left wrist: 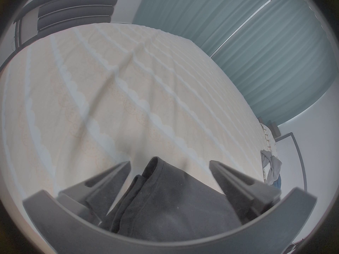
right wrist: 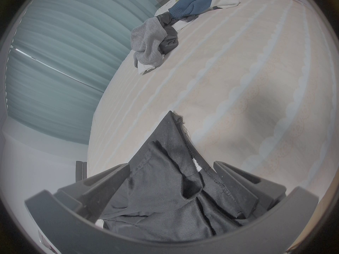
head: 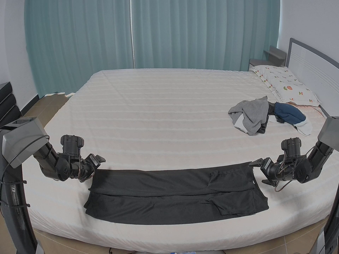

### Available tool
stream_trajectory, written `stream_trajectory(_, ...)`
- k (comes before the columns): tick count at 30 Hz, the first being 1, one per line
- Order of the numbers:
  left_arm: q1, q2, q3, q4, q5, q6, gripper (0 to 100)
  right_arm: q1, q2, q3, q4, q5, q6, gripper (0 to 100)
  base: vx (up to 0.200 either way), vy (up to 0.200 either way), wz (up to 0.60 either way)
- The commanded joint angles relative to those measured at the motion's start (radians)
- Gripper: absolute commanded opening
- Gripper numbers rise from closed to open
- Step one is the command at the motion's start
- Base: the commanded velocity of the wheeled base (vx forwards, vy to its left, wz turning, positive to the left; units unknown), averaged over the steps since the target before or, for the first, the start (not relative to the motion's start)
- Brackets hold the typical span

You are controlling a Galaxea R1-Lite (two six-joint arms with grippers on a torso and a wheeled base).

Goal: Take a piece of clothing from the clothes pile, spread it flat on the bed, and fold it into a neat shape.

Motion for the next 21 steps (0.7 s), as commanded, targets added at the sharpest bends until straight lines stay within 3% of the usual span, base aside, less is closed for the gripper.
stream_trajectory(1,0.005,0.025,-0.002,0.000,0.002,-0.002,0,0.000,0.004,0.000,-0.001,0.000,0.000,100,0.000,0.000,0.00)
stream_trajectory(21,0.040,0.008,-0.007,-0.003,0.029,-0.048,0,0.000,0.007,0.000,-0.001,0.000,0.000,100,0.000,0.000,0.00)
